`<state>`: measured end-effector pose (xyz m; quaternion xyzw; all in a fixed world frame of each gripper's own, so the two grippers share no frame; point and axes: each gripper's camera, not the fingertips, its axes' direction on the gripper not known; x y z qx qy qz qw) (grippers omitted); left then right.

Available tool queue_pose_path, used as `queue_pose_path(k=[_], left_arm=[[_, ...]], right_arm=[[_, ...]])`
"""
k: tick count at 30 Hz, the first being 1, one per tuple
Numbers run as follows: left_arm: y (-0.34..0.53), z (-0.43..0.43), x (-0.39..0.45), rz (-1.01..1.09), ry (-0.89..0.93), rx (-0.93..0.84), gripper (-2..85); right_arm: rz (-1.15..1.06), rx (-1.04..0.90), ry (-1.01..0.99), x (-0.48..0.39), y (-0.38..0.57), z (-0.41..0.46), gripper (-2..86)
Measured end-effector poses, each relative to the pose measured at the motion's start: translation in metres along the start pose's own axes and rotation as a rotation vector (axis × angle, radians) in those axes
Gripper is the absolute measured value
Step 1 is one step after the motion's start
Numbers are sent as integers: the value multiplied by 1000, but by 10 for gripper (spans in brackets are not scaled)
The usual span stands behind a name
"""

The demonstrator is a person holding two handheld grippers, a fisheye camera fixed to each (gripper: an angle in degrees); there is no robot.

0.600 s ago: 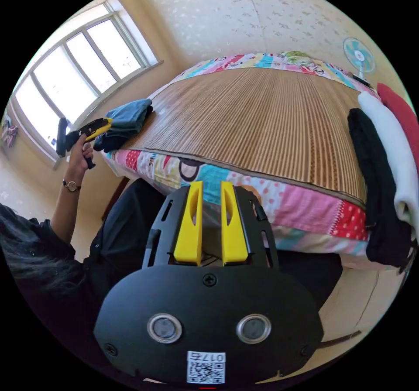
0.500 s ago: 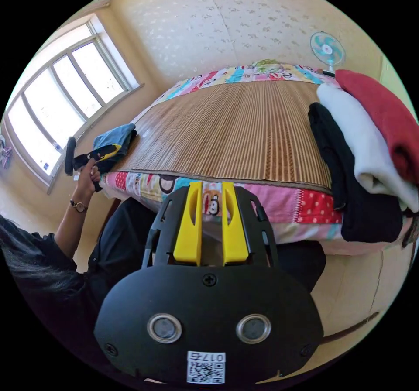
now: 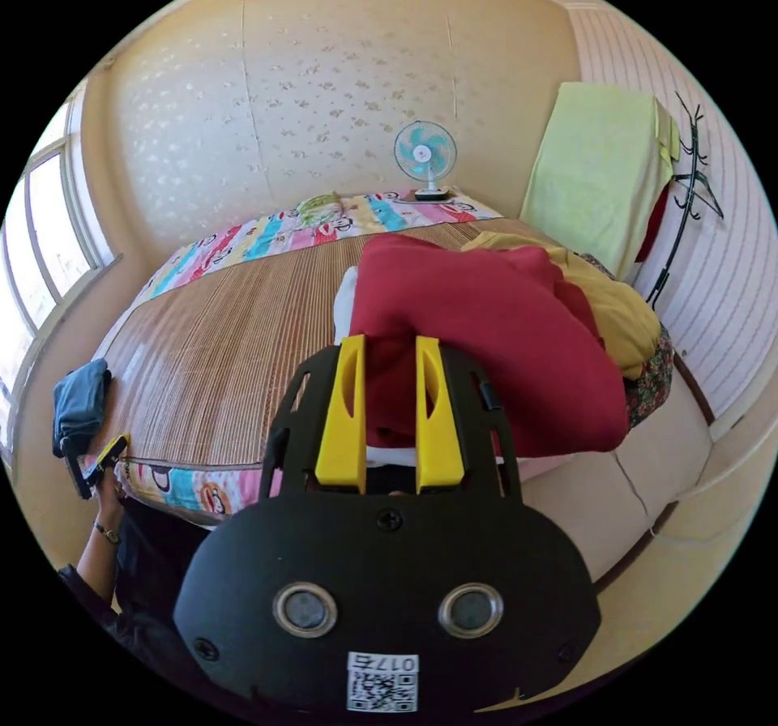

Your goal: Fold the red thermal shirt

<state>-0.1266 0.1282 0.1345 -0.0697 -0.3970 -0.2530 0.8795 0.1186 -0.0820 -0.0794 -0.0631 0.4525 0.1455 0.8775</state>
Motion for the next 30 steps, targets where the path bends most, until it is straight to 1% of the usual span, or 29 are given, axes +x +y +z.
queue_pose_path(k=[3, 5, 6, 8, 9, 10, 12, 13, 14, 15, 16, 17, 18, 20, 22, 23, 26, 28, 29, 30], left_arm=[[0, 3, -7, 0, 6, -18, 87], [0, 5, -12, 3, 9, -28, 86], [1, 6, -15, 5, 12, -32, 85], [1, 8, -19, 11, 15, -38, 84], [1, 9, -22, 11, 20, -42, 84], [1, 9, -24, 11, 22, -44, 84], [3, 11, -28, 10, 25, -42, 84], [3, 11, -29, 12, 25, -39, 84], [5, 12, -30, 16, 21, -35, 84], [6, 13, -31, 21, 17, -31, 83], [6, 13, -31, 21, 17, -30, 83], [7, 14, -33, 19, 19, -29, 83], [7, 14, -35, 16, 23, -28, 83], [7, 15, -37, 12, 27, -28, 83], [7, 16, -39, 6, 31, -29, 83], [7, 17, -40, 4, 34, -30, 83], [6, 18, -41, 10, 31, -32, 83], [5, 18, -42, 7, 34, -36, 83], [3, 18, -43, 3, 37, -41, 83], [2, 19, -43, 1, 40, -45, 83]], right_arm=[[107, 11, -103, 15, -4, 6, 93], [126, -40, -61, 5, -11, -2, 91], [142, -29, -16, -3, -14, -17, 91], [85, 135, 18, -16, -13, -52, 102], [91, 273, 75, -16, -9, -76, 120], [169, 372, 147, -7, -9, -93, 133], [290, 423, 233, 19, -16, -99, 153], [364, 377, 248, 44, -25, -88, 165], [394, 329, 245, 58, -30, -79, 171], [431, 175, 217, 84, -42, -52, 176], [439, -39, 151, 105, -50, -13, 175], [431, -124, 103, 112, -51, 4, 171], [417, -129, 71, 117, -45, 12, 164], [423, -95, 42, 117, -41, 3, 121], [402, -36, -20, 103, -45, -15, 86], [395, -14, -37, 98, -47, -20, 83], [242, 109, -181, 46, -69, -42, 78], [-39, 167, -309, -34, -89, -55, 77], [-112, 159, -325, -58, -92, -55, 77], [-226, 133, -338, -105, -94, -50, 77]])
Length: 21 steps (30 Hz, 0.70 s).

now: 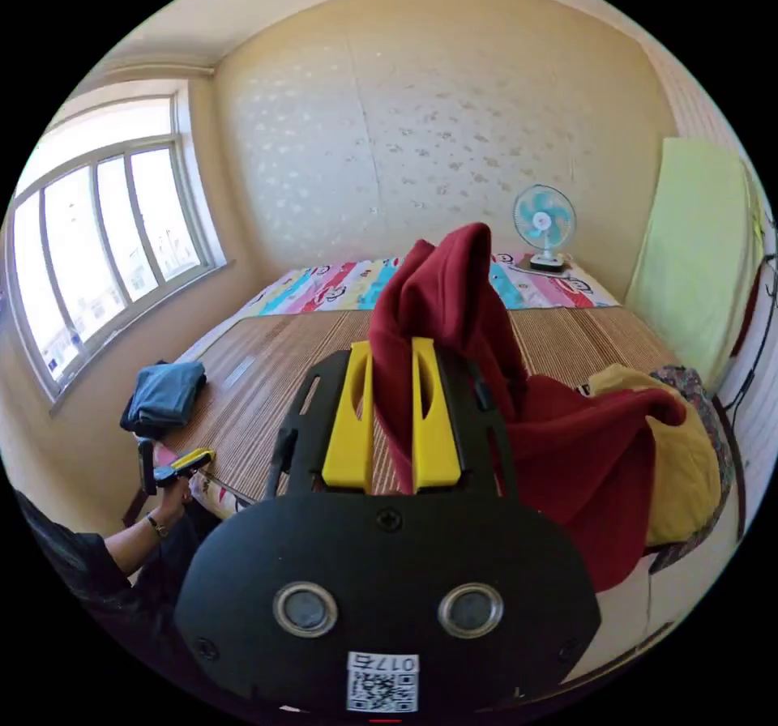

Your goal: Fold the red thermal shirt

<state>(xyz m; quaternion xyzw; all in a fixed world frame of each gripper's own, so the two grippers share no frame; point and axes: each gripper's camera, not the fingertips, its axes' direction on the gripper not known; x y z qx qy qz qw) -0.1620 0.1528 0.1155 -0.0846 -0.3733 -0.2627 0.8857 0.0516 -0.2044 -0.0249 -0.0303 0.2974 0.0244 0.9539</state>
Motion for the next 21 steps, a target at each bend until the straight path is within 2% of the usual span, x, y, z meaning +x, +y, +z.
queue_pose_path(k=[2, 5, 9, 12, 16, 18, 21], left_arm=[[-1, 0, -1, 2, 3, -3, 83], [-3, -1, 0, 5, 4, -8, 80], [-4, -2, -3, 0, 20, -7, 75], [-8, -3, -2, -2, 27, -10, 73], [-10, -6, 3, 6, 13, -4, 73], [-11, -8, 6, 3, 7, 10, 72], [-14, -11, 10, -6, 2, 18, 71]], right_arm=[[-96, -70, -24, -56, -4, 38, 77], [-159, -168, -165, -133, 24, 98, 78], [-282, -300, -307, -244, 120, 148, 80], [-341, -479, -498, -300, 208, 171, 83], [-365, -464, -534, -315, 259, 148, 52], [-348, -453, -552, -302, 243, 137, 54], [-272, -313, -530, -265, 198, 115, 94]])
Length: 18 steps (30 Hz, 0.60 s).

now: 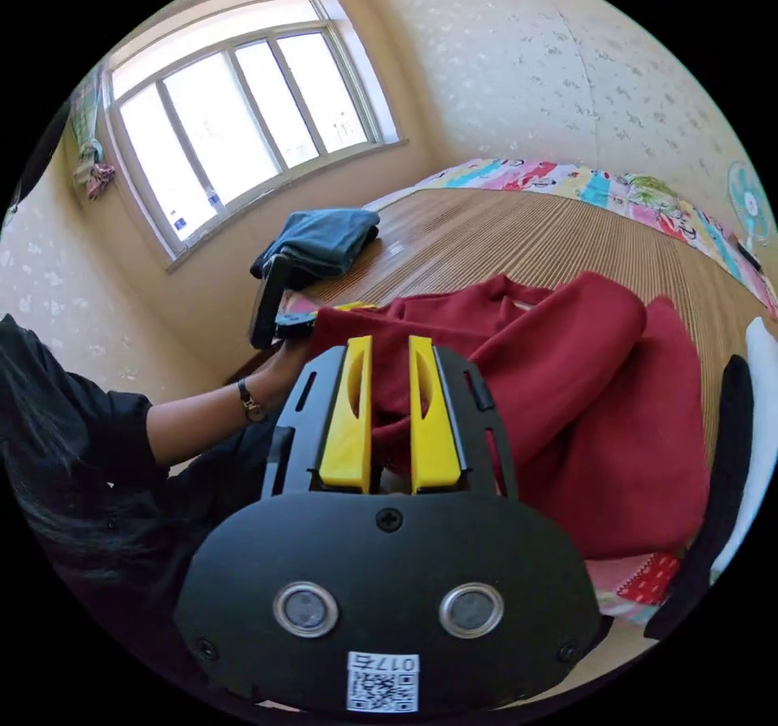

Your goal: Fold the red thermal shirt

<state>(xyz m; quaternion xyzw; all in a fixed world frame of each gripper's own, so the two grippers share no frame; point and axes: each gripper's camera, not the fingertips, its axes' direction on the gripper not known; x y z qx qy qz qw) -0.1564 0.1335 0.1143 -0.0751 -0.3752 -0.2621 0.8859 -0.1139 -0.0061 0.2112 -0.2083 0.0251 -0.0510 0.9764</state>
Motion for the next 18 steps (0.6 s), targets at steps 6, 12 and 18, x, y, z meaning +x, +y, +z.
queue_pose_path(k=[6, 12, 18], left_arm=[[-12, -9, 7, 4, -8, -14, 68], [-25, -21, 9, 11, -4, -28, 65], [-38, -39, 9, -3, 21, -19, 60]], right_arm=[[210, -257, 342, 88, -17, 36, 113], [254, -111, 425, 50, 10, 12, 37], [102, 7, 344, -41, 68, -36, 28]])
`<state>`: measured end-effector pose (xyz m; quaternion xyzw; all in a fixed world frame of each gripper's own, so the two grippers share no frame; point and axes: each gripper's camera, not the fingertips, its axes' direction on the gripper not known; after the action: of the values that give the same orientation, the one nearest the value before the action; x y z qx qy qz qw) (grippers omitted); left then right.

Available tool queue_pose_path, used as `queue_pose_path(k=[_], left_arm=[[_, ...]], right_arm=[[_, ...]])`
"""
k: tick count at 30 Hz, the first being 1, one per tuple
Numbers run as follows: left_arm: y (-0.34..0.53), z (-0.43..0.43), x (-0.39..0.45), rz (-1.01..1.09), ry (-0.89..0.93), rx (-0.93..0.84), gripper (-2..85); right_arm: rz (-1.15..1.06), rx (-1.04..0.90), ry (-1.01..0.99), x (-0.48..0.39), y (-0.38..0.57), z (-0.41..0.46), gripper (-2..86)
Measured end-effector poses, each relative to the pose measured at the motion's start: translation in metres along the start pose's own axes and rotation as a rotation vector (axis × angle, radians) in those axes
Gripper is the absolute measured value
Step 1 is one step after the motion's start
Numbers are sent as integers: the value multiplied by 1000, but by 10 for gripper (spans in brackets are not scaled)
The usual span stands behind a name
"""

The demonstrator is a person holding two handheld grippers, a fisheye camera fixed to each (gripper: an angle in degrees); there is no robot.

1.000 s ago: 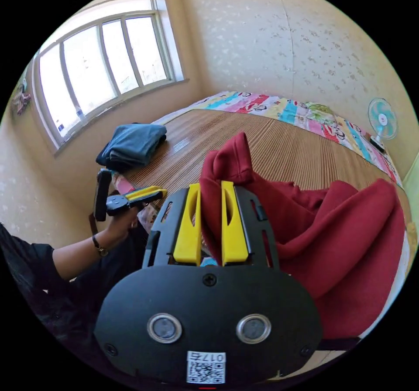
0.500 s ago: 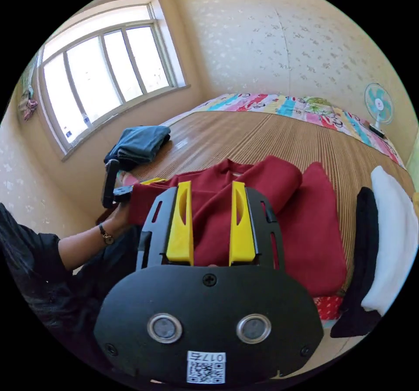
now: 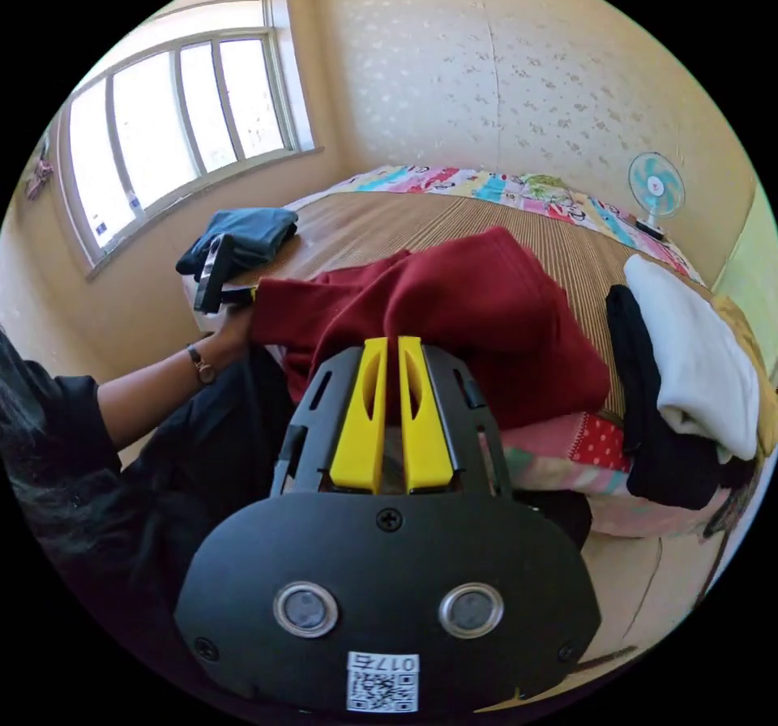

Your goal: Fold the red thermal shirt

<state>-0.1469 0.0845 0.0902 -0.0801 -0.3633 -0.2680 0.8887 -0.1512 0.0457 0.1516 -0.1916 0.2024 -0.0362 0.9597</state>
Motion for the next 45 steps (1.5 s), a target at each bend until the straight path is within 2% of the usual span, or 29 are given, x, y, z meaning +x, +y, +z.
queue_pose_path(k=[1, 3, 4, 6, 8, 10, 12, 14, 15, 17, 20, 23, 26, 27, 30, 31, 32, 33, 34, 35, 36, 38, 40, 41, 43, 45], left_arm=[[-4, -3, -4, -16, 22, -13, 57], [-17, -18, -39, -184, 184, -89, 28], [-19, -22, -49, -233, 241, -95, 35], [-25, -44, -80, -329, 498, -14, 63], [-36, -55, -83, -311, 590, -4, 80], [-54, -52, -69, -237, 560, -120, 101], [-67, -23, -37, -121, 469, -371, 118], [-67, -30, -20, -69, 386, -355, 100], [-64, -27, -8, -35, 395, -427, 61], [-60, -36, -6, -48, 405, -436, 35], [-49, -56, -17, -108, 493, -409, 22], [-33, -71, -30, -177, 583, -382, 21], [-22, -83, -32, -199, 584, -400, 39], [-20, -89, -32, -201, 559, -402, 52], [-14, -100, -30, -205, 534, -402, 73], [-12, -102, -30, -203, 541, -408, 70], [-10, -106, -29, -188, 572, -428, 62], [-8, -109, -29, -177, 617, -450, 46], [-6, -112, -31, -179, 638, -453, 39], [-3, -125, -39, -201, 692, -396, 22], [4, -147, -54, -256, 771, -257, 10], [13, -170, -73, -324, 925, -143, 0], [17, -188, -79, -338, 1101, -67, -4], [16, -202, -80, -338, 1214, -4, -6], [10, -231, -80, -310, 1374, 134, -7], [-3, -278, -86, -251, 1589, 386, -7]], right_arm=[[-33, -121, -13, -9, 15, 13, 26], [-55, -297, -62, -17, 39, 33, 23], [-45, -337, -77, -19, 52, 35, 21], [-41, -348, -108, -18, 61, 27, 19], [-63, -356, -147, -16, 60, 15, 15], [-192, -298, -255, -17, 47, -12, 9], [-353, -203, -431, -17, 31, -40, 8], [-466, -63, -550, -10, 12, -65, 9], [-457, 22, -548, 1, -5, -74, 12], [-369, 81, -483, 22, -40, -75, 19], [-271, 94, -270, 49, -108, -58, 38], [-152, -56, -7, 81, -189, -6, 71], [-203, -326, 220, 98, -249, 79, 95], [-232, -480, 292, 103, -259, 120, 104], [-202, -770, 528, 138, -251, 194, 108], [-148, -868, 598, 160, -236, 211, 78], [-113, -871, 567, 167, -231, 212, 63], [-19, -781, 424, 177, -229, 197, 52], [85, -754, 374, 191, -228, 185, 44], [96, -747, 339, 195, -228, 178, 41], [92, -735, 275, 199, -228, 162, 36], [86, -637, 155, 204, -227, 117, 34], [106, -358, -92, 212, -217, 20, 31], [117, -282, -188, 217, -212, -7, 31], [223, -77, -666, 248, -180, -94, 30], [273, 75, -918, 268, -153, -147, 29]])
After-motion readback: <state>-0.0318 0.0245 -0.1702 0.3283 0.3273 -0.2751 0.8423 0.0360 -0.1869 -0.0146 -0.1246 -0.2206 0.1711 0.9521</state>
